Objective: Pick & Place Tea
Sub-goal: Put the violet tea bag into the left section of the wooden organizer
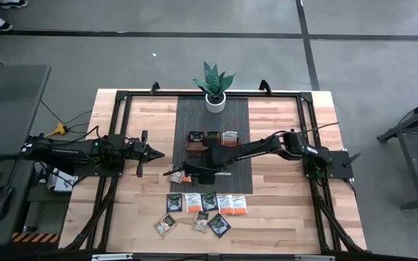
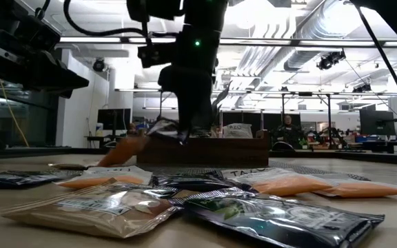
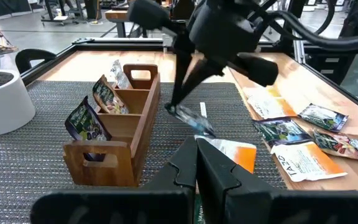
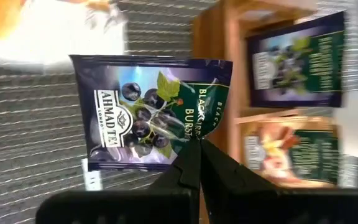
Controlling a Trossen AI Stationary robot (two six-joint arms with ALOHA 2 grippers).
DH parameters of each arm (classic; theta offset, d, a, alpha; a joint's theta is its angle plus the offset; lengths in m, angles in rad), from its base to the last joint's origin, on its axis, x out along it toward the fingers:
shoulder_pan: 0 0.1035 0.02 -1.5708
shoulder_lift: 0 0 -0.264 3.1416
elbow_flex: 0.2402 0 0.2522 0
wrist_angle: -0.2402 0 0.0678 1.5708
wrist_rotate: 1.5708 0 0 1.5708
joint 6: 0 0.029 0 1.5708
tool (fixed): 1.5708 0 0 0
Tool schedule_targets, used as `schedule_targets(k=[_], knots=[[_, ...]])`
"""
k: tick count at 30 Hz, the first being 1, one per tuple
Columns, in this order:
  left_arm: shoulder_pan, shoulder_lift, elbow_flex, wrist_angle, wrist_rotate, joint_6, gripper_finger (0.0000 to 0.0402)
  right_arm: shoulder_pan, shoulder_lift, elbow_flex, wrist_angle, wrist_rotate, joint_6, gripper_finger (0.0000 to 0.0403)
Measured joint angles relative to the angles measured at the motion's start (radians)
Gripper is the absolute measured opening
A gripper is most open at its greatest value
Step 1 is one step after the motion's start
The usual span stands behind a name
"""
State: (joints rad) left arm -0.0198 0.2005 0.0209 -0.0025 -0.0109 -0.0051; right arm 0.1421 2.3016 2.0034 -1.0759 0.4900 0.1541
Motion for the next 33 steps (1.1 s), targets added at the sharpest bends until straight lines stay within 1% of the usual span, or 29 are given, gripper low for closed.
schedule_targets(k=[7, 15, 24, 26, 30, 33], knots=[[0.0, 0.0, 0.0, 0.0, 0.0, 0.0, 0.0001, 0.003, -0.002, 0.011, -0.017, 0.118, -0.034, 0.0], [0.0, 0.0, 0.0, 0.0, 0.0, 0.0, 0.0001, 0.003, -0.002, 0.011, -0.011, 0.353, -0.097, 0.0], [0.0, 0.0, 0.0, 0.0, 0.0, 0.0, 0.0001, 0.003, -0.001, 0.012, 0.016, 0.55, -0.189, 0.0], [0.0, 0.0, 0.0, 0.0, 0.0, 0.0, 0.0001, 0.001, 0.0, 0.012, 0.034, 0.575, -0.218, 0.0], [0.0, 0.0, 0.0, 0.0, 0.0, 0.0, 0.0001, -0.006, 0.012, 0.01, 0.061, 0.589, -0.252, 0.0], [0.0, 0.0, 0.0, 0.0, 0.0, 0.0, 0.0001, -0.013, 0.024, 0.011, 0.077, 0.628, -0.271, 0.0]])
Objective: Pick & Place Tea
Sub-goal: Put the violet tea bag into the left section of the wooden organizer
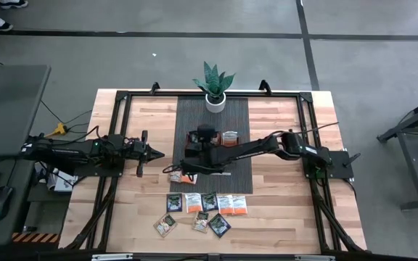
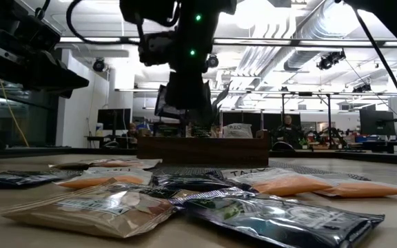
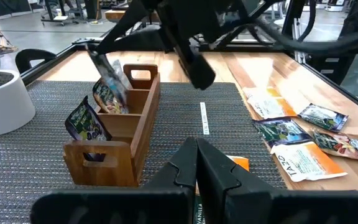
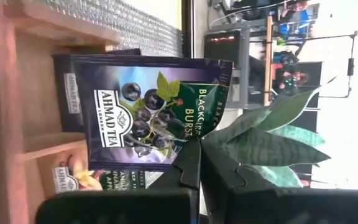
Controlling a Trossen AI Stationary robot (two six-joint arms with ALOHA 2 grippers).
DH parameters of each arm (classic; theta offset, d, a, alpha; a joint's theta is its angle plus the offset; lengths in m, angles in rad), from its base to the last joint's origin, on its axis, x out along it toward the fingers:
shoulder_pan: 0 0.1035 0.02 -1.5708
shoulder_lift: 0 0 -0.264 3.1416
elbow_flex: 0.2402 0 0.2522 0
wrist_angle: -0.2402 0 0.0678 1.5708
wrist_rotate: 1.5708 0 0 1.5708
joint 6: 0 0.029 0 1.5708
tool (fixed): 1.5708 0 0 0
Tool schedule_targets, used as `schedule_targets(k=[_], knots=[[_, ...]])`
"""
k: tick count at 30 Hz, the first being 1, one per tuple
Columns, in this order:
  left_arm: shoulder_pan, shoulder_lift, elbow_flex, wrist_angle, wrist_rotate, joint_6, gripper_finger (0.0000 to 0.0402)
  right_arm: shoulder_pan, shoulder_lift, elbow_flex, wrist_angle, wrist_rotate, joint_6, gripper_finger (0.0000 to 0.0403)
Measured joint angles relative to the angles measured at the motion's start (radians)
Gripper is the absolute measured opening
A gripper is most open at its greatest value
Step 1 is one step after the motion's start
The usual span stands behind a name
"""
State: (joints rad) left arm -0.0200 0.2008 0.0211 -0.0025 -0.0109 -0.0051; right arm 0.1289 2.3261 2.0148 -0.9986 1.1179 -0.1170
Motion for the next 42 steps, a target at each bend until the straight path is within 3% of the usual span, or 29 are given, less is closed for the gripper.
schedule_targets(k=[21, 42], knots=[[0.0, 0.0, 0.0, 0.0, -0.002, 0.0, 0.0001, -0.032, 0.068, -0.001, 0.091, 0.033, -0.093, 0.0], [0.0, 0.0, 0.0, 0.0, -0.001, 0.0, 0.0001, -0.06, 0.118, -0.001, 0.159, -0.067, -0.081, 0.0]])
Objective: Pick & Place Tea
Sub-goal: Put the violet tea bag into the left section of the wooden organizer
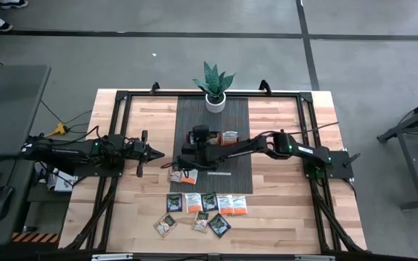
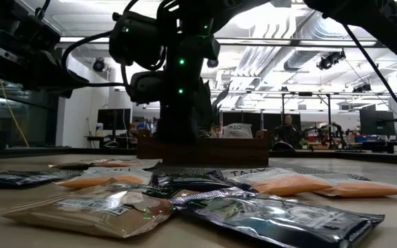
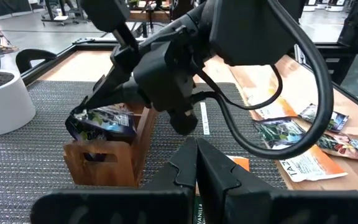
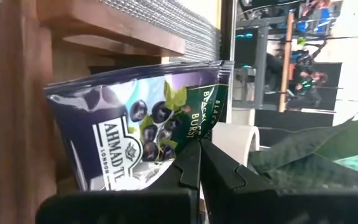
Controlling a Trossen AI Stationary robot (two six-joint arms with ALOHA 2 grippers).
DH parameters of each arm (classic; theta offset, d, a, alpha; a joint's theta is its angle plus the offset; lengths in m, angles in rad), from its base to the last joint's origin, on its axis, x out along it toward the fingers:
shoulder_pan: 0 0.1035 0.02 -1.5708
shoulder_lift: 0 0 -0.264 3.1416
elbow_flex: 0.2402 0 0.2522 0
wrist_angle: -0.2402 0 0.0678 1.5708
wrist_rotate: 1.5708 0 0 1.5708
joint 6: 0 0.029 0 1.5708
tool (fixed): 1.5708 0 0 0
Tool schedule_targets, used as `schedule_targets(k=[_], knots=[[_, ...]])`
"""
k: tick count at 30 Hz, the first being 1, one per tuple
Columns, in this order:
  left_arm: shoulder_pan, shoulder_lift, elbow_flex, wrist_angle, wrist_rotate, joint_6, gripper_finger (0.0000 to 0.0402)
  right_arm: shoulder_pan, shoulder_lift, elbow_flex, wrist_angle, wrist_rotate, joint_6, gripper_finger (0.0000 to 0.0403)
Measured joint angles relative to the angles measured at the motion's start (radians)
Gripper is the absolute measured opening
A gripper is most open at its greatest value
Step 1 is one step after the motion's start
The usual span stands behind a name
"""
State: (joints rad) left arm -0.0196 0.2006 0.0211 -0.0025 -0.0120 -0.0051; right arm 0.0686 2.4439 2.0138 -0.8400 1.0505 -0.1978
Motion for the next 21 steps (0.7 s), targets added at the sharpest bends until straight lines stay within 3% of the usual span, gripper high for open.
schedule_targets(k=[21], knots=[[0.0, 0.0, 0.0, 0.0, 0.001, 0.0, 0.0001, -0.02, 0.0, 0.0, 0.016, -0.038, 0.066, 0.0]])
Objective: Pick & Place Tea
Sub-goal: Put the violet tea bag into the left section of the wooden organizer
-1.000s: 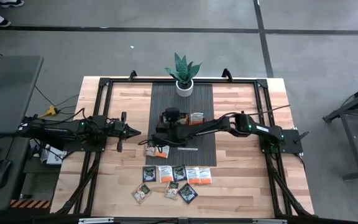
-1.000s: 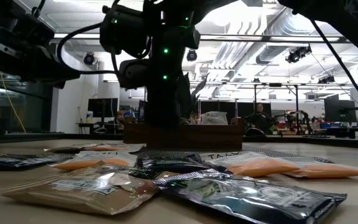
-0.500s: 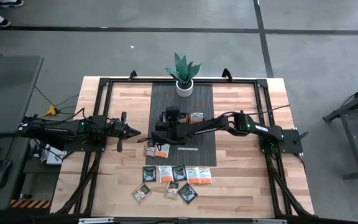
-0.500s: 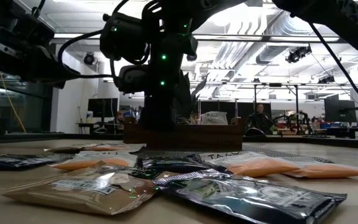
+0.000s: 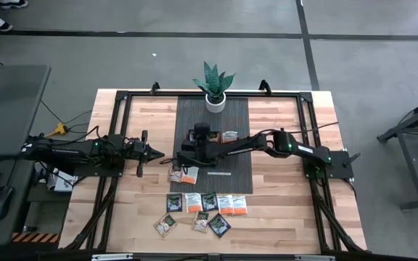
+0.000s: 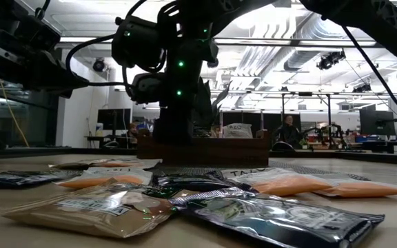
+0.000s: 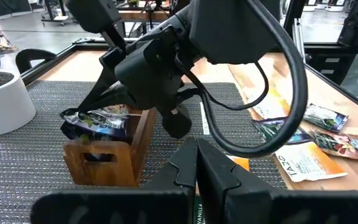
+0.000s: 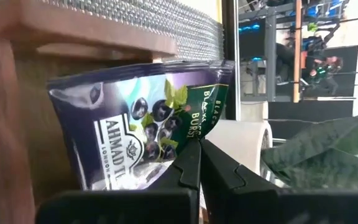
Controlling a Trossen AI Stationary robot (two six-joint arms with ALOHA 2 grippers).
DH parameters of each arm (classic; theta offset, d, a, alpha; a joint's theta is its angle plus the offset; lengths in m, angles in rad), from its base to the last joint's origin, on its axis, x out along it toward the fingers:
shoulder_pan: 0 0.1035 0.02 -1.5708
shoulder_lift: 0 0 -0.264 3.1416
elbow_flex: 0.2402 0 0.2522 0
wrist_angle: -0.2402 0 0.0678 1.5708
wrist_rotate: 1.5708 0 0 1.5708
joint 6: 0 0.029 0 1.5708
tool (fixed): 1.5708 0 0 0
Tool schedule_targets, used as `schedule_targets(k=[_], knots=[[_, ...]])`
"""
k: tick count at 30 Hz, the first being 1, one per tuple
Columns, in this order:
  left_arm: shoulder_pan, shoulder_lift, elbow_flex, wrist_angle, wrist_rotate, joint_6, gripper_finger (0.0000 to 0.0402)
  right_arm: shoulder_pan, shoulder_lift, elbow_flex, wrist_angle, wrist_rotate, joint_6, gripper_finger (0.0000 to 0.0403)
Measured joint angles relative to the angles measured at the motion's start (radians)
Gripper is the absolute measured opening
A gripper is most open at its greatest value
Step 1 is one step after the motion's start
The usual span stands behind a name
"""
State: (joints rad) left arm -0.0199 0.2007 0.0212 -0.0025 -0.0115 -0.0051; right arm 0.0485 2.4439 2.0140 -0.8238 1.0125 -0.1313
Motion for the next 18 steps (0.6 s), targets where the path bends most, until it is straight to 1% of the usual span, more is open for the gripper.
schedule_targets(k=[4, 18], knots=[[0.0, 0.0, 0.0, 0.0, 0.0, 0.0, 0.0001, -0.002, 0.0, 0.001, 0.029, -0.006, -0.004, 0.0], [0.0, 0.0, 0.0, 0.0, 0.0, 0.0, 0.0001, -0.001, 0.0, 0.003, 0.012, -0.039, -0.031, 0.0001]])
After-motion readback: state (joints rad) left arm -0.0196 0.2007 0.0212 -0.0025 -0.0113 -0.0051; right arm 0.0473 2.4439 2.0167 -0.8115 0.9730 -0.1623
